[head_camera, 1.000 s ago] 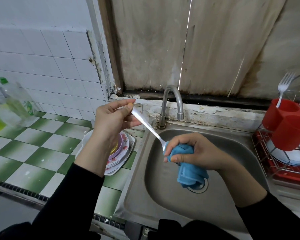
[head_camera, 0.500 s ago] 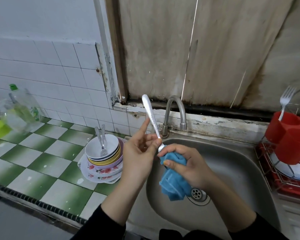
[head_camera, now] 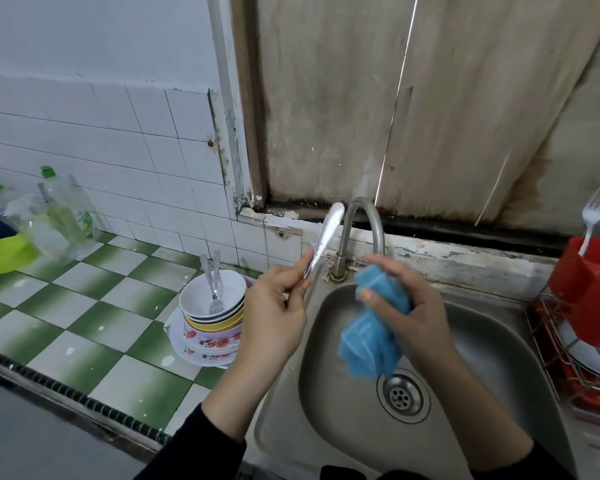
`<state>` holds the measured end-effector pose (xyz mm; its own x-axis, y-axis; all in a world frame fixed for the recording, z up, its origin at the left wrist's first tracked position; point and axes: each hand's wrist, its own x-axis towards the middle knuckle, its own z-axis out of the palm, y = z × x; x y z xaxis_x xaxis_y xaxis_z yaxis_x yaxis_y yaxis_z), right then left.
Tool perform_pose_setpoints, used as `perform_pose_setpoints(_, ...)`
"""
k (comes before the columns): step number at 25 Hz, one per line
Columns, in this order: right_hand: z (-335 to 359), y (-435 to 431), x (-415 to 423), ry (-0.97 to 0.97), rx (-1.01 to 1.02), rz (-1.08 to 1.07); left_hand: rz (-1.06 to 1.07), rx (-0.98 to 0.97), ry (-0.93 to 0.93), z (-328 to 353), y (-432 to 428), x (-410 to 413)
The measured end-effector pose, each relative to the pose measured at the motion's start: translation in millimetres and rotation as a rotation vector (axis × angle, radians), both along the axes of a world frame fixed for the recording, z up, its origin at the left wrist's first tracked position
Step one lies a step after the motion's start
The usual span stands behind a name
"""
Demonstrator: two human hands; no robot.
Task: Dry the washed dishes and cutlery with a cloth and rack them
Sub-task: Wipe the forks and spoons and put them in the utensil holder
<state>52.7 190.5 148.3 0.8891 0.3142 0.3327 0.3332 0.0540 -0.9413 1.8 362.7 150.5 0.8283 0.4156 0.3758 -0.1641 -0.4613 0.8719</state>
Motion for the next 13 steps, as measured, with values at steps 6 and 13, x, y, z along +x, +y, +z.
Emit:
perform_pose_setpoints(6, 25.8, 44.1, 10.2, -0.341, -0.096, -0.089, -0.025, 0.288, -0.139, -0.7, -3.8, -7.6)
perform_pose_setpoints(13, 36.3, 66.5, 22.0, -0.095, 0.146, -0.338, 0.007, 0.452, -0.162, -3.4, 25.5, -9.6)
